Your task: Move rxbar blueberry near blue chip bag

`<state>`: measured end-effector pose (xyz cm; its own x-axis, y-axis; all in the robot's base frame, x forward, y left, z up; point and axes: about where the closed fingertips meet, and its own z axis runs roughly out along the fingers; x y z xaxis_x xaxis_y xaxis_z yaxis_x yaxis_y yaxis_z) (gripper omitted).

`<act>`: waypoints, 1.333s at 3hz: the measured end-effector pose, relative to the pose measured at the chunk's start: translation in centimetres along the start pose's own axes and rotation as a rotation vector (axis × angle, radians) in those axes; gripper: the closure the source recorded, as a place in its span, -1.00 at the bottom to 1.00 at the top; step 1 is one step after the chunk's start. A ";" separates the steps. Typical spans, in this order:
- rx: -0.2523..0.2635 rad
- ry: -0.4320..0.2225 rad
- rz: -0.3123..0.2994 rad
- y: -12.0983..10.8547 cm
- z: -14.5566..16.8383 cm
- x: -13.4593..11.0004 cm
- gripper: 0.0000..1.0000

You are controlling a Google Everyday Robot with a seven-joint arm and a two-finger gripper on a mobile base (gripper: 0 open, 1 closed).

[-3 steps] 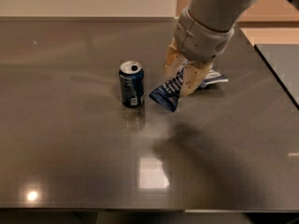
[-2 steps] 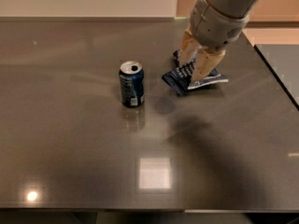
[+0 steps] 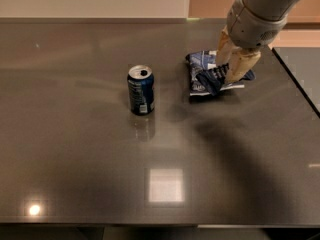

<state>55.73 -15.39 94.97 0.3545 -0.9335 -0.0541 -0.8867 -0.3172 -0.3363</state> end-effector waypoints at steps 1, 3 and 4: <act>-0.006 0.015 0.054 0.3 1.2 2.1 1.00; -0.011 -0.001 0.138 0.3 3.8 4.7 1.00; -0.017 0.014 0.181 0.2 4.7 5.6 0.66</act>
Offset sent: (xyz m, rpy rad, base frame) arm 0.0247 -0.0482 -0.0450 0.0445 0.0461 -0.1426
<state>58.93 -19.93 90.12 0.1851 -0.9777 -0.0994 -0.9404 -0.1469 -0.3067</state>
